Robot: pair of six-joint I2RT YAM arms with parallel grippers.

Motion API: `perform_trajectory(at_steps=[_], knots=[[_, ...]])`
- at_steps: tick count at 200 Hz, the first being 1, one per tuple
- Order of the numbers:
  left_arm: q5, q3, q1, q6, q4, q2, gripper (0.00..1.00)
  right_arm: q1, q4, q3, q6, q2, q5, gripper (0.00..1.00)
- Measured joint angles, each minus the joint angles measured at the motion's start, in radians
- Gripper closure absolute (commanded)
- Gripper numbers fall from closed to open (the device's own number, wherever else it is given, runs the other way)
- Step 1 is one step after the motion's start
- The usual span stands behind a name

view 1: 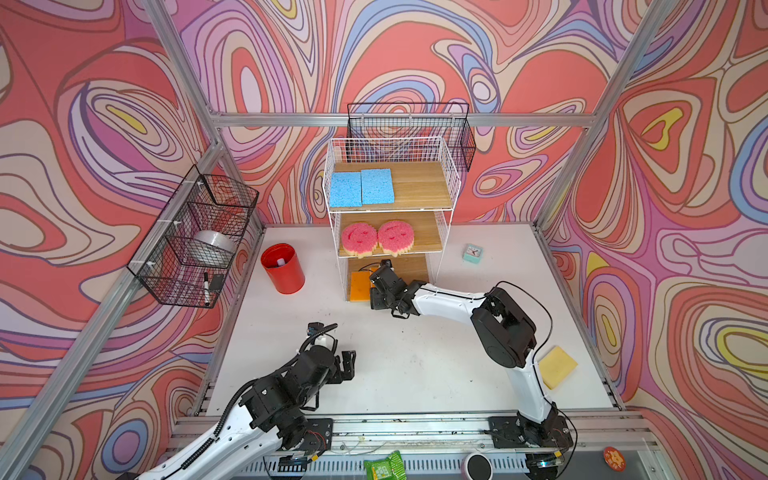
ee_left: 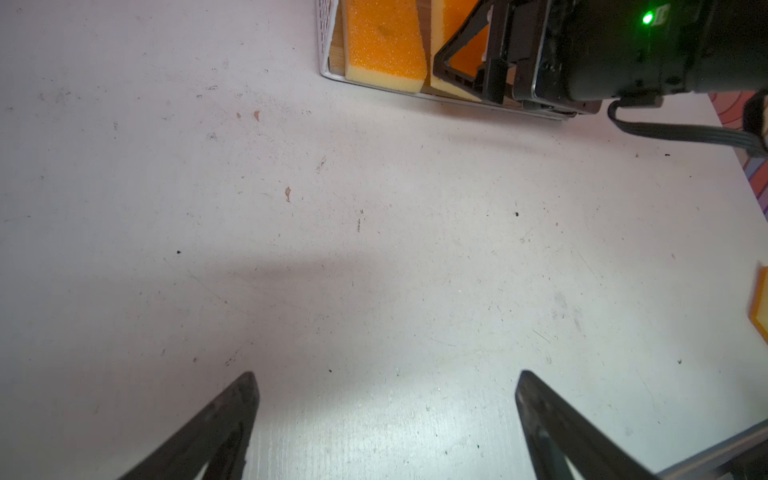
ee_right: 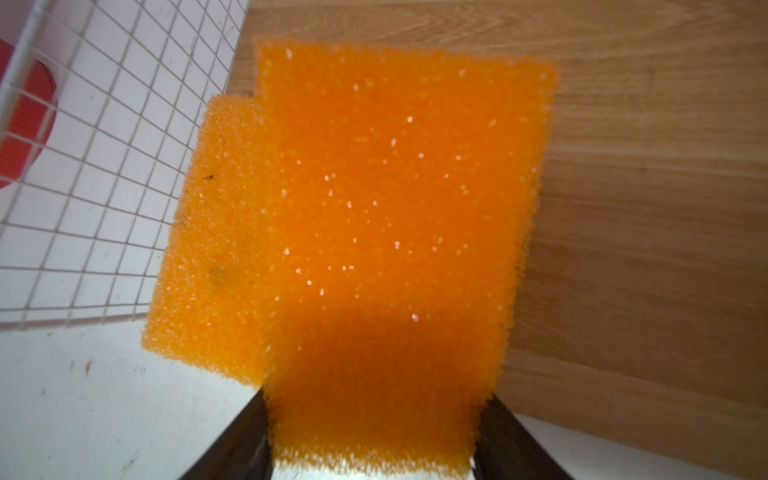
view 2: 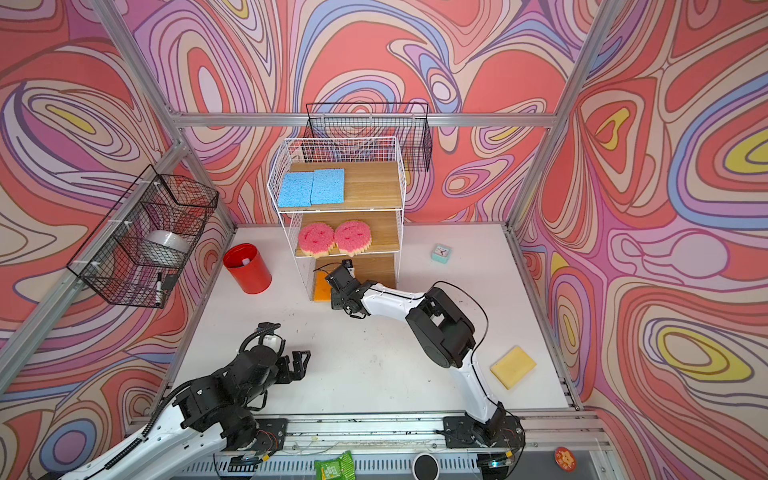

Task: Place and organize the cleaning sponges onto the shelf

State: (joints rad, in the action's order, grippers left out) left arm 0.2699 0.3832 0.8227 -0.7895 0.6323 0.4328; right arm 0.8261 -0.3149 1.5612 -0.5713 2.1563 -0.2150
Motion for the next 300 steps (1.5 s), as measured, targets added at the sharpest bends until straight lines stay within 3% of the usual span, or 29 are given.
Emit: perform_trajectory(at_steps=[43, 84, 138, 195, 300], knots=[[0.000, 0.000, 0.000, 0.000, 0.000, 0.002, 0.02, -0.010, -0.017, 0.029, -0.007, 0.031, -0.005, 0.28], [0.000, 0.000, 0.000, 0.000, 0.000, 0.002, 0.02, -0.013, -0.026, 0.045, -0.012, 0.038, -0.002, 0.17], [-0.001, 0.000, 0.000, 0.003, 0.000, 0.002, 0.02, -0.014, -0.031, 0.045, -0.013, 0.041, -0.002, 0.14], [-0.001, 0.000, 0.000, 0.003, 0.000, 0.002, 0.02, -0.014, -0.021, 0.034, -0.014, 0.039, -0.010, 0.27], [-0.008, 0.000, 0.000, 0.010, -0.001, 0.034, 0.02, -0.014, -0.045, 0.005, -0.041, 0.018, -0.051, 0.28]])
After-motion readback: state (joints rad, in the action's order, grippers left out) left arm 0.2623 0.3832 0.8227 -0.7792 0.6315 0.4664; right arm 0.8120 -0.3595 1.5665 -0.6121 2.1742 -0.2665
